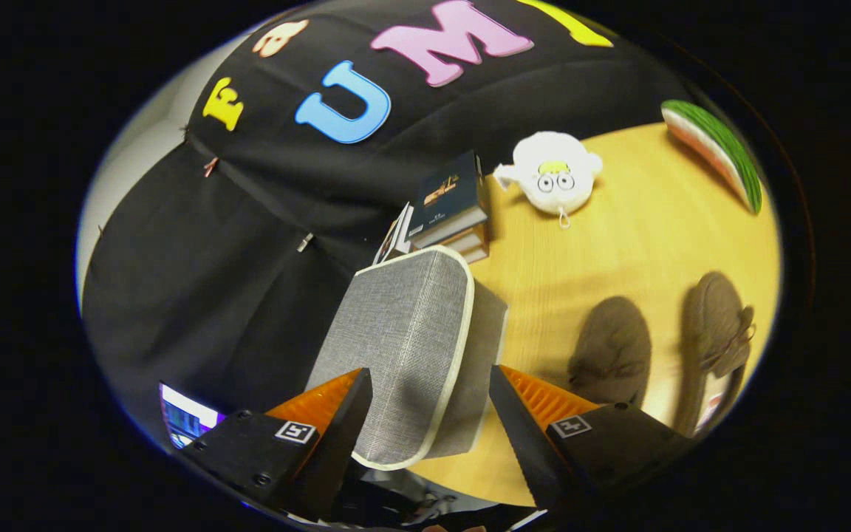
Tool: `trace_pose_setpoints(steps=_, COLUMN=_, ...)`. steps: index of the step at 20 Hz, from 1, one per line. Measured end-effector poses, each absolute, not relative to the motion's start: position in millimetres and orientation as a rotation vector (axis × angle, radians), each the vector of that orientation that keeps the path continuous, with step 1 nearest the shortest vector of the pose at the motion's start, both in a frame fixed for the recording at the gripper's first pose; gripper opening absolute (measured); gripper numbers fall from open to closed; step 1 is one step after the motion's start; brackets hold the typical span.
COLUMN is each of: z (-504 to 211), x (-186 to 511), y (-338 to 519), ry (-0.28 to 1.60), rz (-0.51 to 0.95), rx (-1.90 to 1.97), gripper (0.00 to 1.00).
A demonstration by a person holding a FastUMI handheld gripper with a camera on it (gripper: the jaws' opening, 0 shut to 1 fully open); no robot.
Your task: Open the storage box then place both shoes into the box .Put the left shoe in first, then the right shoe, with the right side of both shoes facing outward in a uniform manner.
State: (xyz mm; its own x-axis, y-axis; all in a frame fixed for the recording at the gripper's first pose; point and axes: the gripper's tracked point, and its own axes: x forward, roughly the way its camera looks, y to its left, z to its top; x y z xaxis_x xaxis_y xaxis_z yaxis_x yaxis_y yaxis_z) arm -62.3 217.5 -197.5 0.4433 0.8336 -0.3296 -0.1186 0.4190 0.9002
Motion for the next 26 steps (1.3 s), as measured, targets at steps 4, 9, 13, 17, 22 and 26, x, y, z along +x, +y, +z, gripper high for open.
trace_pose_setpoints(steps=4, z=-209, x=-65, y=237, ry=1.033, rz=0.754, rx=1.133, gripper=0.98)
trace_pose_setpoints(steps=9, z=-203, x=-76, y=267, ry=1.107, rz=0.845, rx=1.242, gripper=0.98)
trace_pose_setpoints(steps=13, z=-213, x=-76, y=283, ry=1.163, rz=0.833, rx=1.286, gripper=0.96)
trace_pose_setpoints(steps=17, z=-206, x=-85, y=282, ry=1.181, rz=0.878, rx=1.388, gripper=0.66)
trace_pose_setpoints(steps=22, z=-187, x=-80, y=274, ry=1.078, rz=0.899, rx=1.398, gripper=0.09)
trace_pose_setpoints(steps=26, z=-166, x=-75, y=272, ry=1.009, rz=0.926, rx=1.395, gripper=0.05)
